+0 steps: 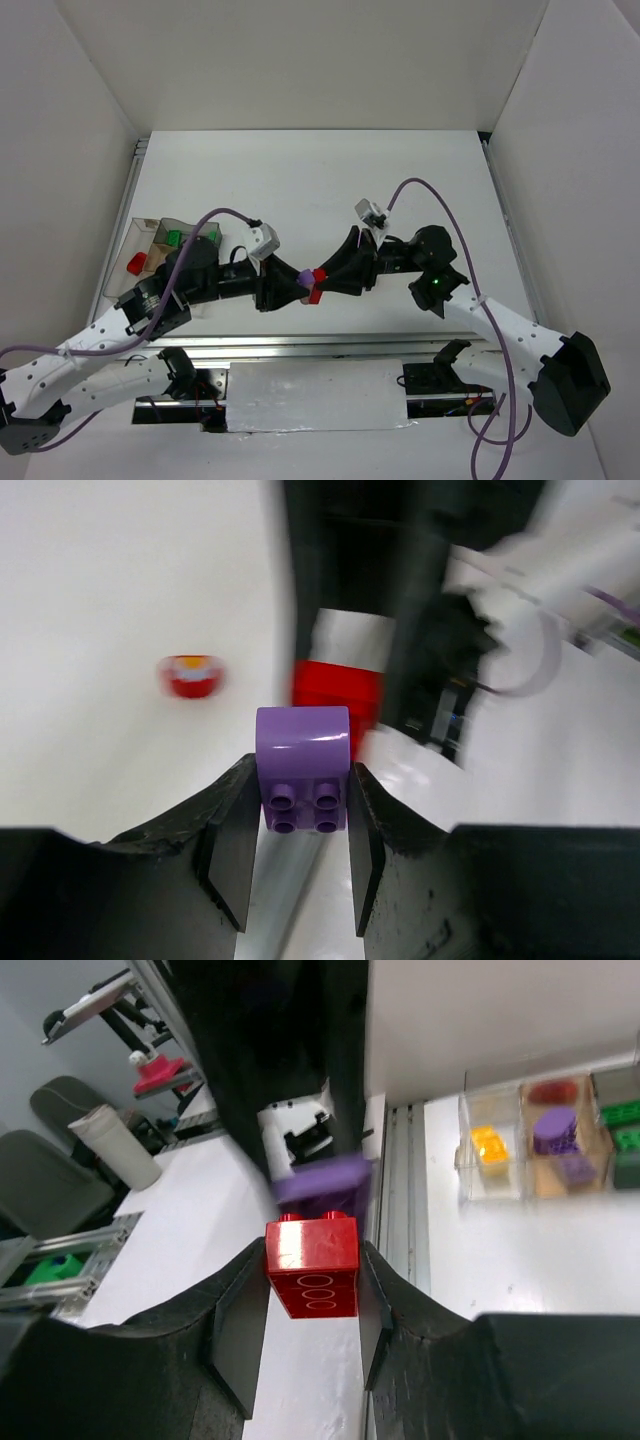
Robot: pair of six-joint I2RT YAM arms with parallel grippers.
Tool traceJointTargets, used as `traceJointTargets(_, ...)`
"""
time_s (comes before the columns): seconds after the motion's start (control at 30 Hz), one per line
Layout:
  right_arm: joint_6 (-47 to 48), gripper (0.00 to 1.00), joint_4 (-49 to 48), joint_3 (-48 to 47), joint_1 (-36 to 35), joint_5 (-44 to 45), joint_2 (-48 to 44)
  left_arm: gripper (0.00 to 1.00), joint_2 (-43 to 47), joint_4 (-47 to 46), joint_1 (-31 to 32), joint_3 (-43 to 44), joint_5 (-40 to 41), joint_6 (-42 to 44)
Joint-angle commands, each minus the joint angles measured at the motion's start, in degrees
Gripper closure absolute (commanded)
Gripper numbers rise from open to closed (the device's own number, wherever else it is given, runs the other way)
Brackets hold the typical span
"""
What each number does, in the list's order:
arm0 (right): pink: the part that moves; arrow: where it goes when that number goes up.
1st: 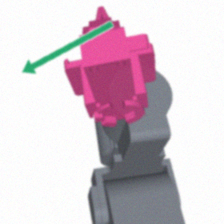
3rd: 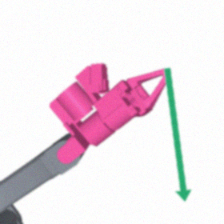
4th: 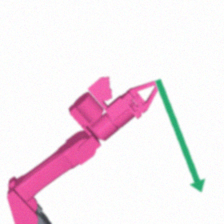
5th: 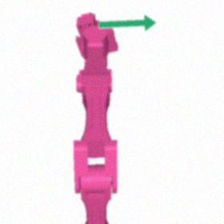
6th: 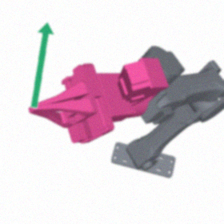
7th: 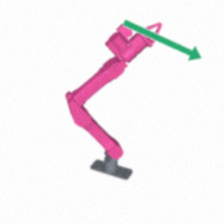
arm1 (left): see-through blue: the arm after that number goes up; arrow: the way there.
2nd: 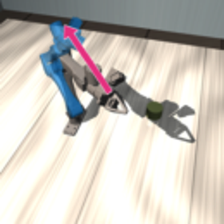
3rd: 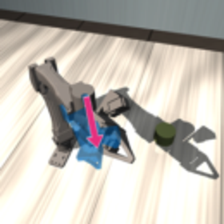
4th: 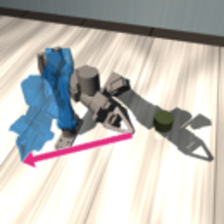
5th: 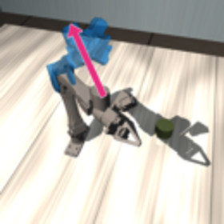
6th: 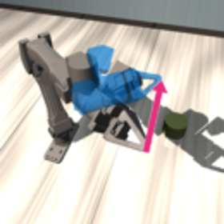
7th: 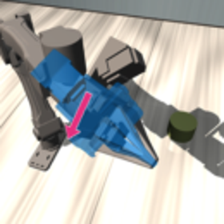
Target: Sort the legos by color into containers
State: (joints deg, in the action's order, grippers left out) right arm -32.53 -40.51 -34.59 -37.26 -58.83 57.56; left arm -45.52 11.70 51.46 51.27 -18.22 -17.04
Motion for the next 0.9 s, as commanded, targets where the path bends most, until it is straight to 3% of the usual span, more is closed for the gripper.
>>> traceJointTargets(0.0,4.66,1.00,3.23,2.24,1.39,0.29,-2.97,1.00,1.22,5.16,-4.16,4.10,21.17,-2.12)
traceJointTargets(0.2,4.85,1.00,2.72,4.97,7.54,0.03,-3.77,1.00,2.98,15.88,-18.49,6.74,23.04,-4.40)
traceJointTargets(0.27,4.59,1.00,3.15,5.32,8.69,1.16,-3.60,1.00,1.76,20.78,-21.92,8.14,29.17,-7.03)
traceJointTargets(0.37,5.81,1.00,7.35,4.19,8.96,6.78,-3.42,1.00,-4.30,27.82,-25.96,10.52,46.04,-16.68)
traceJointTargets(0.43,4.24,1.00,8.08,3.65,8.87,10.98,-2.72,1.00,-9.31,35.37,-30.42,11.22,55.86,-27.83)
traceJointTargets(0.5,3.53,1.00,10.18,3.04,7.73,15.47,-2.72,1.00,-12.39,37.86,-35.61,9.13,59.68,-37.31)
traceJointTargets(0.67,7.30,1.00,19.41,0.84,3.33,23.66,-5.00,1.00,-14.07,33.57,-41.87,2.19,60.49,-48.33)
traceJointTargets(0.8,7.92,1.00,20.56,1.36,2.10,23.85,-6.93,1.00,-14.51,26.63,-43.72,-2.30,59.88,-49.41)
traceJointTargets(0.87,8.01,1.00,20.56,1.80,2.10,22.97,-7.29,0.93,-14.86,22.76,-44.08,-3.80,59.53,-49.50)
